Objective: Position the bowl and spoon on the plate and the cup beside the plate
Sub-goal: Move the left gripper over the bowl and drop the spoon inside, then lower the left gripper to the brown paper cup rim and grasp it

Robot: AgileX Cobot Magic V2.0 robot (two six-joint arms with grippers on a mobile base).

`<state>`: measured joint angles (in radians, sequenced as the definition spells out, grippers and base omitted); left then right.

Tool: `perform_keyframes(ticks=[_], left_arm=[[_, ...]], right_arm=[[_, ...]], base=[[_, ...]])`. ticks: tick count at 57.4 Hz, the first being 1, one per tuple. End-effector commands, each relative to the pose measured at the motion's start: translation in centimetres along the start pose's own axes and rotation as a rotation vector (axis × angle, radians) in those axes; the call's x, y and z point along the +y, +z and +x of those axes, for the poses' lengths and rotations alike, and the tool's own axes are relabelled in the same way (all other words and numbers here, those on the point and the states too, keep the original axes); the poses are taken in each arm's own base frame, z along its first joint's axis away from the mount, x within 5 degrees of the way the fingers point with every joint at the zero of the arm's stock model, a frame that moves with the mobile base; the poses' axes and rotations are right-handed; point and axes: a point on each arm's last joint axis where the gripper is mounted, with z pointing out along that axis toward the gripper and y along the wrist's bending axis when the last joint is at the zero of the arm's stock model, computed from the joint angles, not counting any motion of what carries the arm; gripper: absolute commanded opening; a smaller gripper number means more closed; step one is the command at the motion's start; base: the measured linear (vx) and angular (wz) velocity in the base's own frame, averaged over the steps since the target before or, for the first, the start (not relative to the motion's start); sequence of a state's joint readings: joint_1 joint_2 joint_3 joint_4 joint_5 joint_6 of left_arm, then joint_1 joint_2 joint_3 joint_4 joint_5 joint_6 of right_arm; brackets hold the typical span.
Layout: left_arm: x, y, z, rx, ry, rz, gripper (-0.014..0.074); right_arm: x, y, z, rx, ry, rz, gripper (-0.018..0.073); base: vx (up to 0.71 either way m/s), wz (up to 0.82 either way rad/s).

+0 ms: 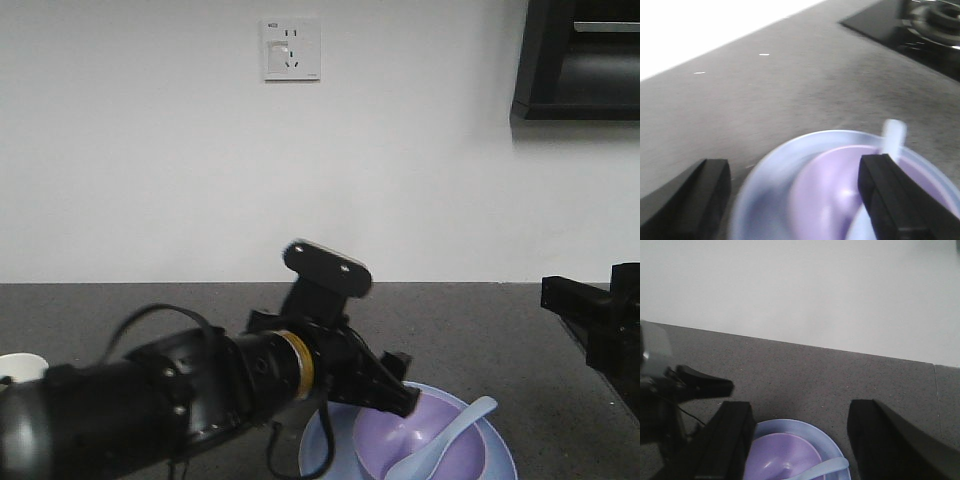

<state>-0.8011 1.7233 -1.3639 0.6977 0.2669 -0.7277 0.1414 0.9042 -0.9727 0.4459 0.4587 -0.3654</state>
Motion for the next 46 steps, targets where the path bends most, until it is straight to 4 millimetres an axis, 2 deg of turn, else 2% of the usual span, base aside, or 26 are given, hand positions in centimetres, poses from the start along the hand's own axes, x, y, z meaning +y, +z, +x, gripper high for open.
perform_keyframes(ticks=[1,10,17,24,31,36,46], left_arm=[[2.3,-5.5,-3.7,-0.061,-0.007,-0.106,0.0562],[5.4,-10.4,-5.3,-0.073,0.104,-0.219,0.0486],[8.7,-14.7,-6.6,-0.150,0.040,-0.297,0.0463],[12.0,-18.6,-6.8,-0.175,0.005,-0.417,0.0463],[14.2,-20.8,-5.3,-0.137,0.039,-0.518,0.0463],[15.5,-21.8,-3.3,-0.098,0.018,-0.575,0.0463],[16.2,-23.4,1.2,-0.099,-0.059,-0.600,0.0463]], right_arm=[[-0.1,-0.8,-1.7,-0.111,0.000,0.023,0.0476],[-0.1,-0.8,-1.7,-0.111,0.000,0.023,0.0476],[-0.1,-0.8,-1.7,-0.111,0.000,0.023,0.0476],[-0.1,-0.8,-1.7,-0.111,0.000,0.023,0.0476],[-0.1,-0.8,-1.7,-0.112,0.001,0.023,0.0476],[-0.1,-0.8,-1.7,-0.111,0.001,0.022,0.0476],[0.0,-0.8,-1.6,-0.101,0.001,0.018,0.0476]], base=[[0.00,0.00],[0.00,0.00],[0.00,0.00],[0.00,0.00],[0.00,0.00],[0.00,0.00],[0.00,0.00]])
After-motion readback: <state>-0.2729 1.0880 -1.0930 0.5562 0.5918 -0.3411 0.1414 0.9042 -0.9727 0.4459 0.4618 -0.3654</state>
